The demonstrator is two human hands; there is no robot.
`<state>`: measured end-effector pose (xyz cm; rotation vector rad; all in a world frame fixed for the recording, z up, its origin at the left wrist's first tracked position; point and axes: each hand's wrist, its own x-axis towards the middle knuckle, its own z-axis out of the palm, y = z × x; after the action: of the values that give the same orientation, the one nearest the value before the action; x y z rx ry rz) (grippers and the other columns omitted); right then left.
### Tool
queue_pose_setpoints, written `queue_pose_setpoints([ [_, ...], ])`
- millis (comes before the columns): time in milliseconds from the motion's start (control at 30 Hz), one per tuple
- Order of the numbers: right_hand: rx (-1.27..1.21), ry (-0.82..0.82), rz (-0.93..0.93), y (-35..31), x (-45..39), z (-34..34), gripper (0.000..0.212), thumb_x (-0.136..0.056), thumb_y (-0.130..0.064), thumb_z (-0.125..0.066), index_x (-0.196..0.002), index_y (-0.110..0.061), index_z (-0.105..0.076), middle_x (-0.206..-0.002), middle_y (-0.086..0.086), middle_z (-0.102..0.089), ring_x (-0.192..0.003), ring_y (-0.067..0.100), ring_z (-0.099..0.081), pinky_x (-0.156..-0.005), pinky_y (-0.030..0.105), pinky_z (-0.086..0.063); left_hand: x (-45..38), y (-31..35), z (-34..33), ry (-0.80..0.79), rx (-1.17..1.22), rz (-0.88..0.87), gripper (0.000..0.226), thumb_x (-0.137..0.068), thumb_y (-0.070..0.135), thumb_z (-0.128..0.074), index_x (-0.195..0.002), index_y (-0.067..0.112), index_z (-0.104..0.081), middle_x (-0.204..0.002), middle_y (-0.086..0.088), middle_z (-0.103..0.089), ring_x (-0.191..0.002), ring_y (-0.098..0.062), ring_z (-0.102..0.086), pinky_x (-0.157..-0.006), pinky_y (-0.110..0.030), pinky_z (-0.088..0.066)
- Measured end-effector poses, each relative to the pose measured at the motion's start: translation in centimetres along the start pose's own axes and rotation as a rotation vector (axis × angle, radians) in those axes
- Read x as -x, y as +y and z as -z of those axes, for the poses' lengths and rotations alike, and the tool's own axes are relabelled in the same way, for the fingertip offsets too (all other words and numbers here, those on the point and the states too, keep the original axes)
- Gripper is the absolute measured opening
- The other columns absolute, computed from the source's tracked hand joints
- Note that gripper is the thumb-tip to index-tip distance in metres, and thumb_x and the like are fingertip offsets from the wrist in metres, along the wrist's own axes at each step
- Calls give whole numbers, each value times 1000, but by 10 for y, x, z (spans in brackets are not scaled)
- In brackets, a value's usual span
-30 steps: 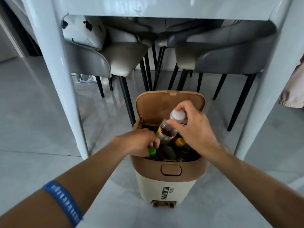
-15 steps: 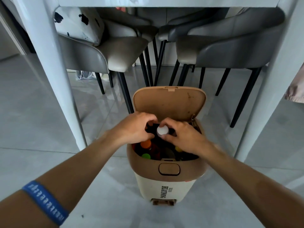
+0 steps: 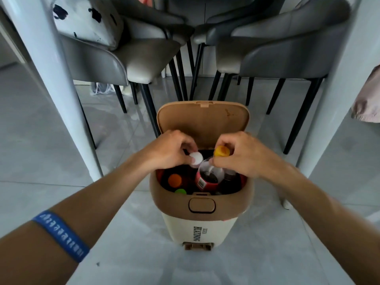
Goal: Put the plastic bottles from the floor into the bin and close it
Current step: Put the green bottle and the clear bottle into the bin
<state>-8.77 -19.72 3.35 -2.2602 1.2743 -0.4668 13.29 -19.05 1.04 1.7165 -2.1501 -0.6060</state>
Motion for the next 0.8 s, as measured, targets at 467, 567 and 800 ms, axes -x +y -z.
queue_pose_setpoints([
  [467, 246, -511, 7, 11, 4, -39, 34, -94, -52, -51, -106, -28, -72, -102, -5, -70, -93, 14, -62, -86, 37, -51, 13, -4, -2, -170, -120, -13, 38, -86, 16, -67, -122, 28, -67, -123, 9, -67, -111, -10, -60, -95, -34, -50],
  [567, 310, -480, -15, 5, -5, -39, 33, -90, -51, -59, -97, -21, -70, -97, 1, -68, -90, 21, -62, -81, 41, -51, 20, -6, -1, -123, -173, -20, 28, -86, 17, -69, -113, 26, -71, -112, 7, -71, -101, -10, -65, -87, -30, -53],
  [800, 127, 426, 236, 1, 26, -27, 15, -93, -32, -55, -103, -25, -63, -101, -7, -67, -93, 15, -61, -78, 39, -52, 39, 16, 26, 508, -155, -259, 15, -88, 28, -64, -88, 16, -72, -77, 4, -71, -67, -13, -64, -66, -37, -57],
])
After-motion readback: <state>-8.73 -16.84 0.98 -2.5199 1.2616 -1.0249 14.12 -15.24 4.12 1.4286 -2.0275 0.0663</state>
